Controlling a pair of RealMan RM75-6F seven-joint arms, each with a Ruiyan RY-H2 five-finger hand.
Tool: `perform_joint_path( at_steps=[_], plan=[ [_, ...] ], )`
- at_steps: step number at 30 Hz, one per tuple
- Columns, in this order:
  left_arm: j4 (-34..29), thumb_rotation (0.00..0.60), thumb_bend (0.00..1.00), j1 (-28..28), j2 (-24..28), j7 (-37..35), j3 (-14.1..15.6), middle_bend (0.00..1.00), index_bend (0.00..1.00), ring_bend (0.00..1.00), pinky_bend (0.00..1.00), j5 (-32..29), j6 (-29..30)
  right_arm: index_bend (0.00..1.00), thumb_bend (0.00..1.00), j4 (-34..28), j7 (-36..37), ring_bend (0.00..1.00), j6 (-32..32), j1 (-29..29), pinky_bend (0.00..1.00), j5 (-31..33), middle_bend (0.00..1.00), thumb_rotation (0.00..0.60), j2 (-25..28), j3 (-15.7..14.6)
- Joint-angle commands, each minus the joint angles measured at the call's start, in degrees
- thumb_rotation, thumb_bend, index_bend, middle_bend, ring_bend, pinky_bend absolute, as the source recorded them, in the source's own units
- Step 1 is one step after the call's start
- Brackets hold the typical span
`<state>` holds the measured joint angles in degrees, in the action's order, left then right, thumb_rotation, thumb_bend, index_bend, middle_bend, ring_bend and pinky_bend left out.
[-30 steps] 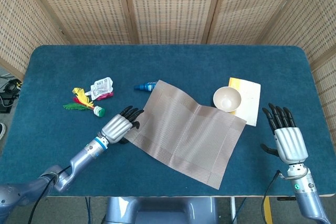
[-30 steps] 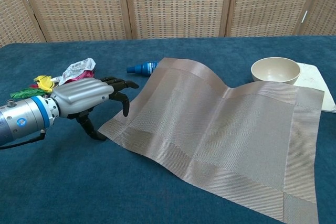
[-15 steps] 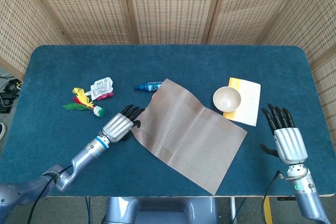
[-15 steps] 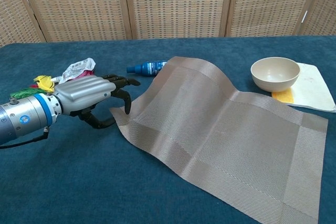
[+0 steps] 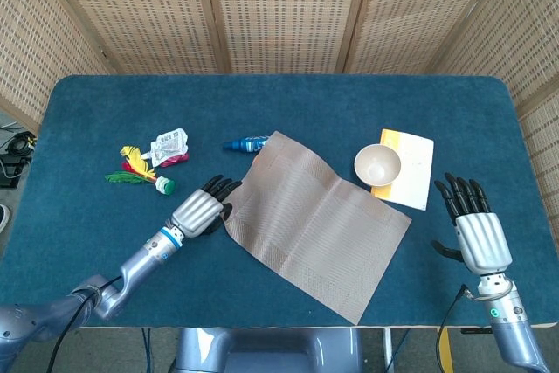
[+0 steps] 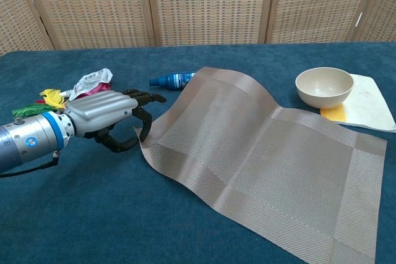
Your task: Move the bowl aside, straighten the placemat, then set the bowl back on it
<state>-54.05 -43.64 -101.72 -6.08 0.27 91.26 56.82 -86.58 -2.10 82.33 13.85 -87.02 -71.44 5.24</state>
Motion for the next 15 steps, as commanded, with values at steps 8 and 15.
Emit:
perform_joint_path(
  at_steps=[8,15],
  plan=[
    [-7.53,0.6,0.7,2.55,3.55,4.25,1.14,0.0,0.79,0.0,0.0,0.02,3.19,0.01,0.0,-0.14,0.33,0.0,0.1,-0.13,0.0,-0.26,0.0,0.6,0.24,0.14],
    [-22.26,0.6,0.7,5.8,10.94,14.54,3.58,0.0,0.79,0.0,0.0,-2.82,1.99,0.02,0.0,-0.37,0.36,0.0,0.32,-0.26,0.0,-0.63,0.0,0.6,0.39,0.11]
  ],
)
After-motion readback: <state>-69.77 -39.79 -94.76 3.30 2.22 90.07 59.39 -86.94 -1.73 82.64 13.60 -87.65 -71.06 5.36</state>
